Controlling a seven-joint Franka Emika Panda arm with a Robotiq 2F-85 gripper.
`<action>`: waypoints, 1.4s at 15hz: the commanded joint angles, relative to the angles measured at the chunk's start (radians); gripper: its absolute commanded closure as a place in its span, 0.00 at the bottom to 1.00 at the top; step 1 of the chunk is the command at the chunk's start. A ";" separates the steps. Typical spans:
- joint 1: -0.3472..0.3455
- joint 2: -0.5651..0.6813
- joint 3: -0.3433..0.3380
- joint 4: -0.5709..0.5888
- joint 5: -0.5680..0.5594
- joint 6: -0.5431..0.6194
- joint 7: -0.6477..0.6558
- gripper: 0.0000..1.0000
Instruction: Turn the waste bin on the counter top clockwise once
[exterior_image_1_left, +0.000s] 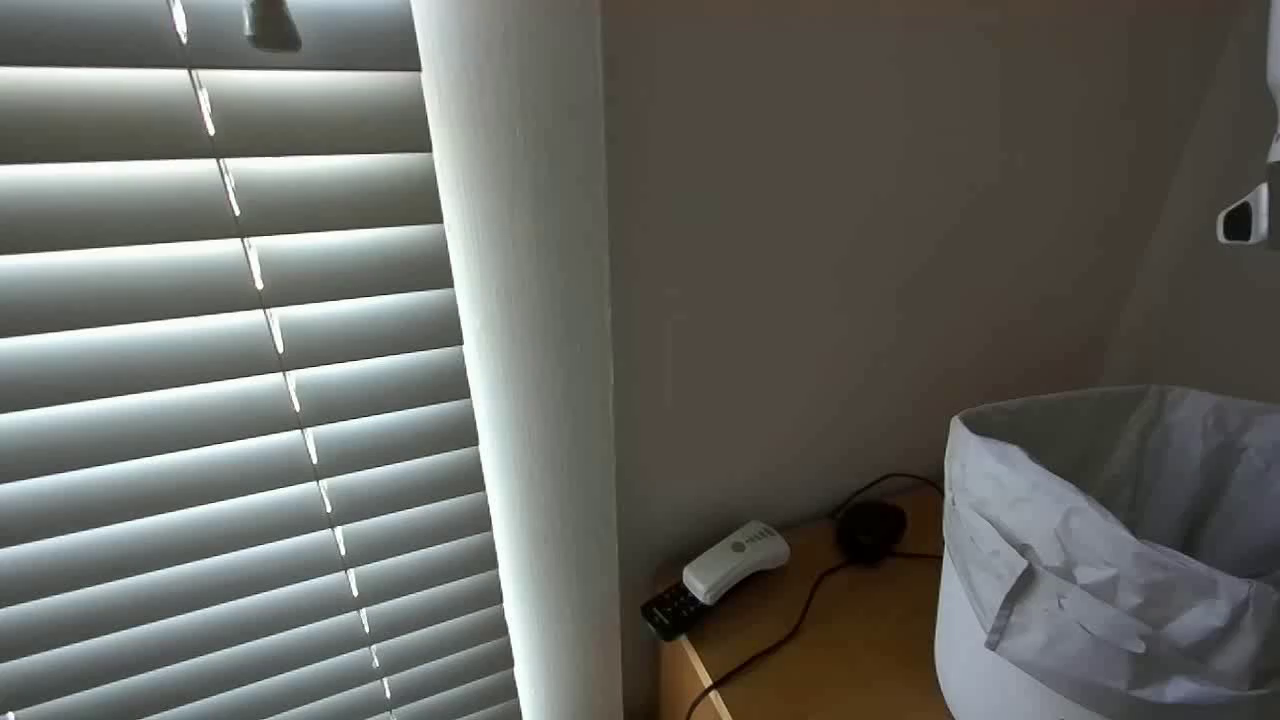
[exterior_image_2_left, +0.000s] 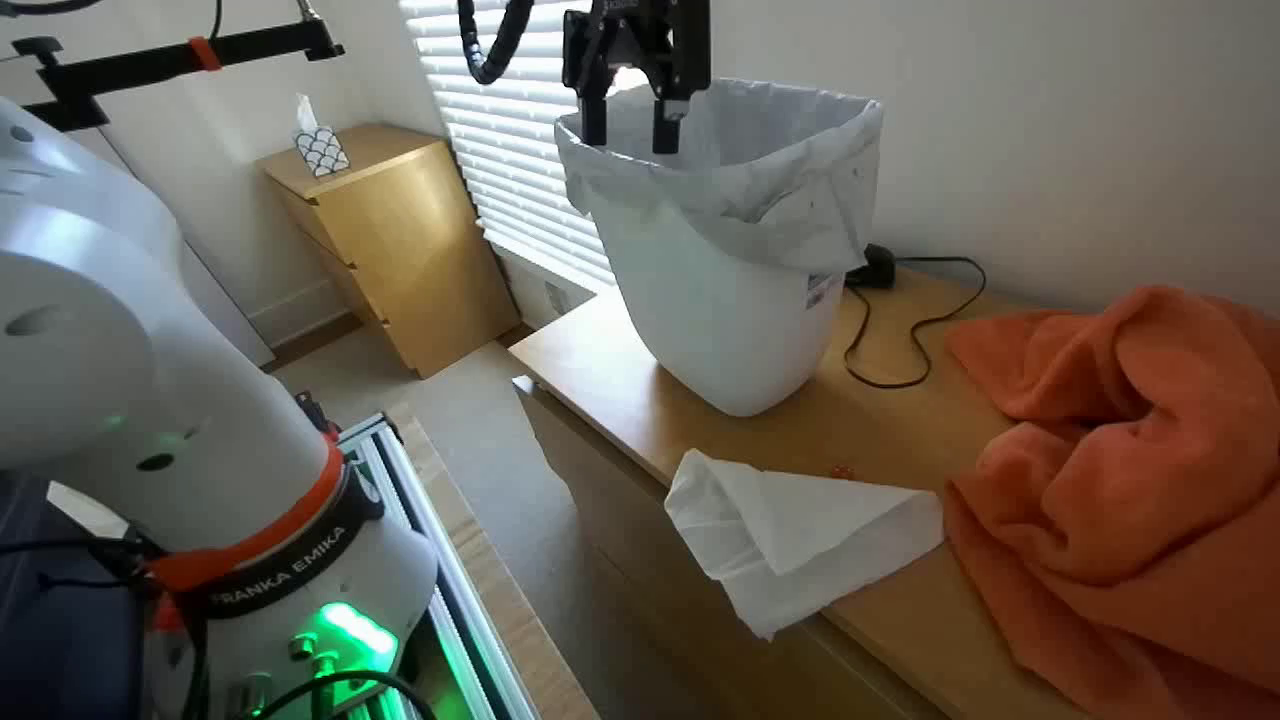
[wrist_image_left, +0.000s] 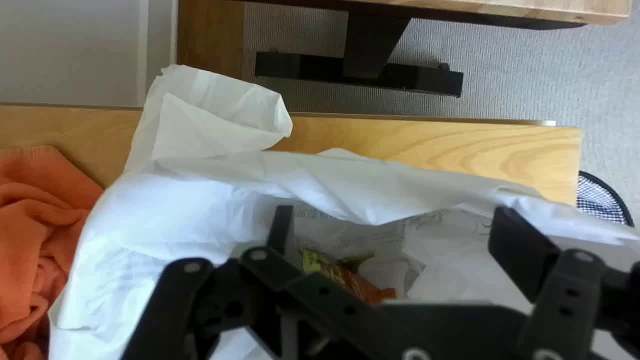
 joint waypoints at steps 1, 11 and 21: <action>0.006 0.001 -0.005 0.001 -0.002 -0.001 0.002 0.00; -0.045 -0.080 -0.088 0.028 -0.018 0.078 -0.062 0.00; -0.135 -0.029 -0.243 0.091 -0.014 0.143 -0.178 0.00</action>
